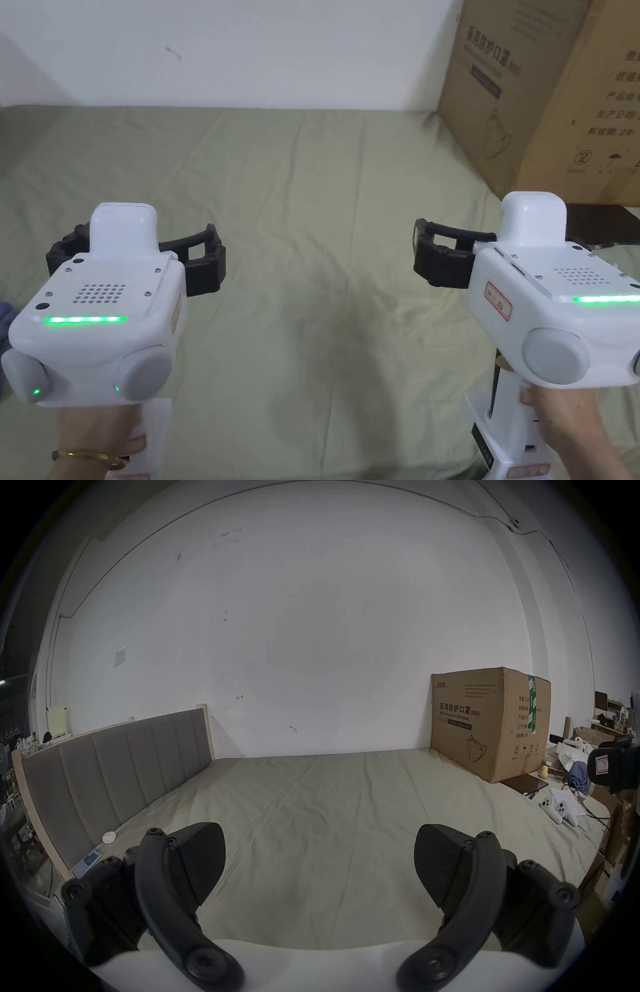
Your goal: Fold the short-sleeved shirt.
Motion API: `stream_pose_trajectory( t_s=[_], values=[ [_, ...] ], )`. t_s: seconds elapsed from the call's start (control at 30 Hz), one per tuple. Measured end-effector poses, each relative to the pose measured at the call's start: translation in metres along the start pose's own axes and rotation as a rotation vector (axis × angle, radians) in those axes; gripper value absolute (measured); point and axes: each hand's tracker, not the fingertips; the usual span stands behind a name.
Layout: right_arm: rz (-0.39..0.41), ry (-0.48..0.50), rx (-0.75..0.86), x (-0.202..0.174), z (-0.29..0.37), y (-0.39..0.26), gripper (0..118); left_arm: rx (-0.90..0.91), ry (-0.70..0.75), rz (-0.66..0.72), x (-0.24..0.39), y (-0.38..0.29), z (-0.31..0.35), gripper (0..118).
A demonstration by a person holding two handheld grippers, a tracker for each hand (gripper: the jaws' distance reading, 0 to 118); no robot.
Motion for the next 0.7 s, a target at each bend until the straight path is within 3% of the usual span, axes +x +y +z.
stream_pose_trajectory(
  t_s=[0.7],
  values=[
    [0.022, 0.008, -0.003, -0.0028, -0.0005, 0.0013, 118, 0.009, 0.000, -0.015, -0.0001, 0.0017, 0.0014, 110]
  ],
)
